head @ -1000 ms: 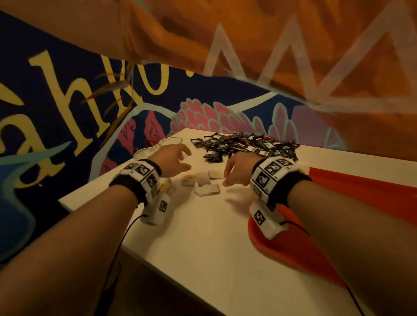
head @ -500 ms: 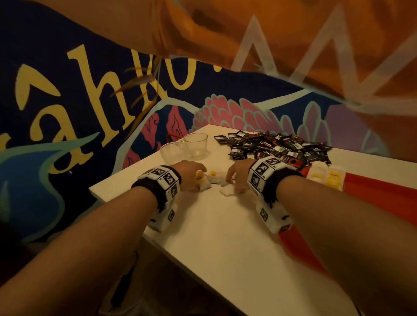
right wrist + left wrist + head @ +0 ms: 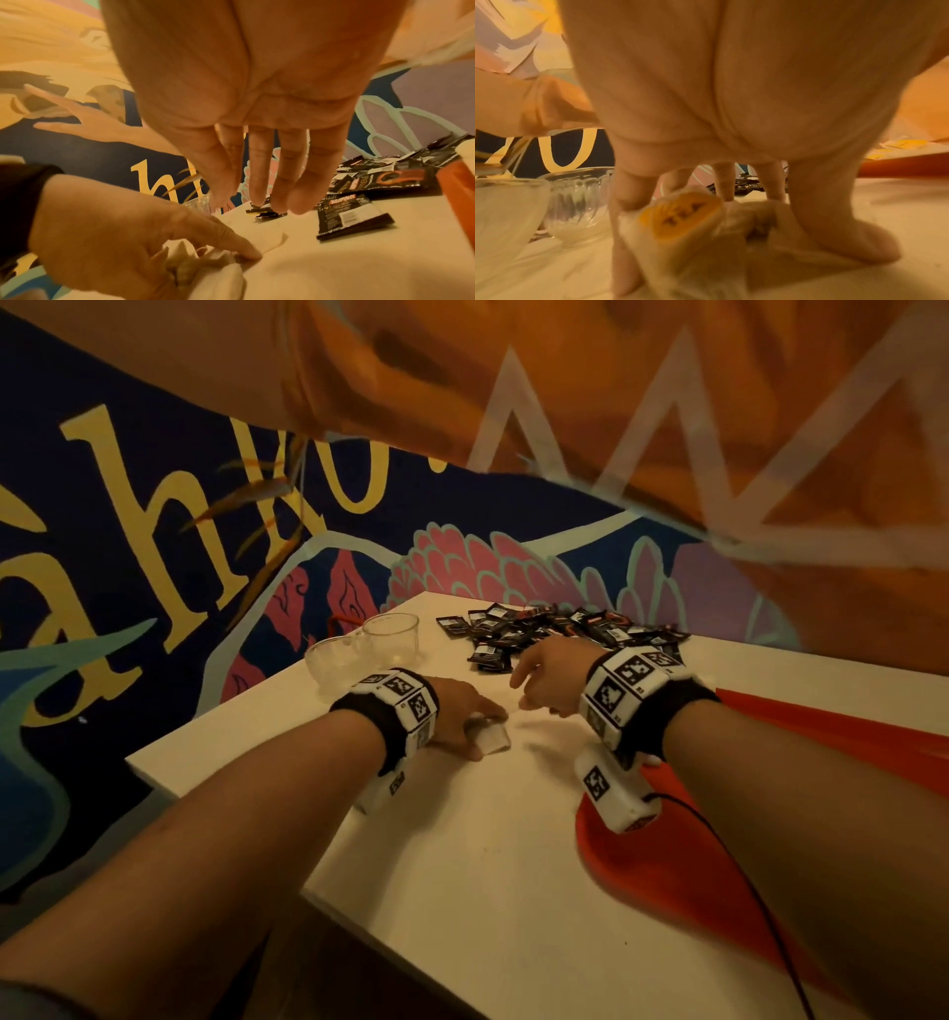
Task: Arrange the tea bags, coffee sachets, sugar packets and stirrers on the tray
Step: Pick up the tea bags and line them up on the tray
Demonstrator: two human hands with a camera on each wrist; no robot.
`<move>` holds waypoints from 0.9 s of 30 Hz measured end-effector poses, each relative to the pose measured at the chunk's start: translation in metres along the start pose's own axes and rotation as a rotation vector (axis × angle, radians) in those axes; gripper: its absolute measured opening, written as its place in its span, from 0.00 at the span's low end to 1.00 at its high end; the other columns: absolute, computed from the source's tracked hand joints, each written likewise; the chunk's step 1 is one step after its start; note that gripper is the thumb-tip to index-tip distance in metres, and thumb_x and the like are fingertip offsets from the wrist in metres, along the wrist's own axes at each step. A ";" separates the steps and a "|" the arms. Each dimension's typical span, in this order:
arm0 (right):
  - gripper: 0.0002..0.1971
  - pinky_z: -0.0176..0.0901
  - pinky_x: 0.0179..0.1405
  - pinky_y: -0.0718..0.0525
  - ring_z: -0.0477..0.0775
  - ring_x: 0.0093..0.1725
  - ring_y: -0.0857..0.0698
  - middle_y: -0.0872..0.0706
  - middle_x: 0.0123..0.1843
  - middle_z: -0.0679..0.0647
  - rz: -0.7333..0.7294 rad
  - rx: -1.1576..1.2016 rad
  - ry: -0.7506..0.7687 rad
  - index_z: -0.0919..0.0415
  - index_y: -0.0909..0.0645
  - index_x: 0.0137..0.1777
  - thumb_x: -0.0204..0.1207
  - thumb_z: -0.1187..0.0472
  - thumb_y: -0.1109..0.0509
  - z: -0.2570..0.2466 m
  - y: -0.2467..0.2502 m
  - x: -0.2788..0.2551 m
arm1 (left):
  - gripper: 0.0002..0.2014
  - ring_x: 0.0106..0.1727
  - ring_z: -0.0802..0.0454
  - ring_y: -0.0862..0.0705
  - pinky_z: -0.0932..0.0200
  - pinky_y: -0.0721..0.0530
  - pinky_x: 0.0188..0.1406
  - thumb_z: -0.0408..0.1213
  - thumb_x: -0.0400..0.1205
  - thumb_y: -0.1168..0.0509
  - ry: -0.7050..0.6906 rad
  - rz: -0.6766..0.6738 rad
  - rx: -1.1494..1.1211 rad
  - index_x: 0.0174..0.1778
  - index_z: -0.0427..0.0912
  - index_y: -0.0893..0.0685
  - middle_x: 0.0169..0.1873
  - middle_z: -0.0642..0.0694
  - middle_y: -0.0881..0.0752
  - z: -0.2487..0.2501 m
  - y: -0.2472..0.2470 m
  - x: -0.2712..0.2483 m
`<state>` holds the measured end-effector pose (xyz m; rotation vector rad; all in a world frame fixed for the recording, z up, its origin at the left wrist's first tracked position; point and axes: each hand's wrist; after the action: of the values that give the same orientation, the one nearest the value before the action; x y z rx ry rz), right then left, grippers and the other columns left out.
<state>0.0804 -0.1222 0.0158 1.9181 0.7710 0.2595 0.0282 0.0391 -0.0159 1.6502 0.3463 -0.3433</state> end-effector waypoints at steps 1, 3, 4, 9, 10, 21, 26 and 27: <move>0.14 0.50 0.60 0.12 0.51 0.57 0.14 0.13 0.60 0.50 0.010 0.020 0.001 0.51 0.14 0.61 0.75 0.59 0.22 0.003 0.002 -0.002 | 0.35 0.75 0.45 0.25 0.47 0.28 0.75 0.50 0.81 0.27 -0.006 0.018 -0.026 0.83 0.60 0.34 0.76 0.48 0.24 0.000 0.001 -0.001; 0.11 0.49 0.54 0.10 0.51 0.52 0.12 0.12 0.57 0.50 0.023 0.070 0.001 0.50 0.14 0.57 0.76 0.59 0.22 0.009 0.005 -0.007 | 0.29 0.70 0.46 0.22 0.50 0.25 0.71 0.44 0.80 0.26 0.002 0.083 -0.050 0.78 0.55 0.25 0.70 0.49 0.19 -0.002 0.002 -0.003; 0.09 0.49 0.52 0.09 0.51 0.51 0.11 0.11 0.55 0.51 0.028 0.090 0.000 0.50 0.14 0.55 0.76 0.59 0.22 0.011 0.006 -0.009 | 0.26 0.68 0.46 0.21 0.51 0.23 0.69 0.43 0.80 0.26 0.009 0.118 -0.052 0.75 0.53 0.22 0.68 0.49 0.17 -0.003 0.001 -0.004; 0.08 0.42 0.42 0.10 0.49 0.47 0.11 0.09 0.50 0.53 0.034 0.183 -0.018 0.52 0.14 0.54 0.76 0.60 0.23 0.025 0.007 -0.022 | 0.16 0.60 0.46 0.18 0.52 0.18 0.64 0.38 0.82 0.30 0.066 0.171 -0.102 0.67 0.49 0.15 0.62 0.46 0.15 -0.002 -0.001 -0.009; 0.08 0.42 0.41 0.10 0.48 0.47 0.11 0.09 0.50 0.53 0.029 0.195 -0.016 0.52 0.14 0.54 0.76 0.61 0.23 0.028 0.008 -0.026 | 0.14 0.58 0.47 0.18 0.52 0.17 0.62 0.36 0.83 0.32 0.078 0.182 -0.150 0.65 0.48 0.14 0.60 0.46 0.14 -0.002 0.000 -0.010; 0.08 0.50 0.52 0.09 0.48 0.49 0.11 0.11 0.52 0.52 0.027 0.231 -0.013 0.53 0.14 0.55 0.77 0.62 0.25 0.055 0.018 -0.054 | 0.10 0.27 0.46 0.27 0.64 0.28 0.19 0.21 0.63 0.45 0.123 0.372 -1.504 0.37 0.34 0.23 0.32 0.39 0.23 0.032 0.024 -0.022; 0.09 0.43 0.46 0.10 0.48 0.49 0.11 0.10 0.53 0.52 -0.022 0.213 0.013 0.53 0.14 0.55 0.77 0.63 0.25 0.046 0.010 -0.054 | 0.12 0.28 0.47 0.22 0.59 0.28 0.26 0.45 0.82 0.30 0.181 0.385 -1.394 0.48 0.39 0.20 0.34 0.41 0.17 0.019 0.020 -0.027; 0.09 0.44 0.46 0.10 0.48 0.49 0.11 0.10 0.54 0.53 -0.030 0.214 0.019 0.54 0.14 0.55 0.77 0.63 0.24 0.042 0.006 -0.052 | 0.13 0.29 0.48 0.22 0.58 0.27 0.27 0.47 0.81 0.28 0.191 0.402 -1.233 0.43 0.40 0.19 0.33 0.43 0.16 0.014 0.018 -0.027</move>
<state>0.0635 -0.1868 0.0098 2.1050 0.8683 0.1835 0.0110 0.0226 0.0102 0.4973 0.2634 0.3134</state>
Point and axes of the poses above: each hand's wrist, its own x-axis towards the middle knuckle, its own y-axis out of the back of the hand, z = x × y
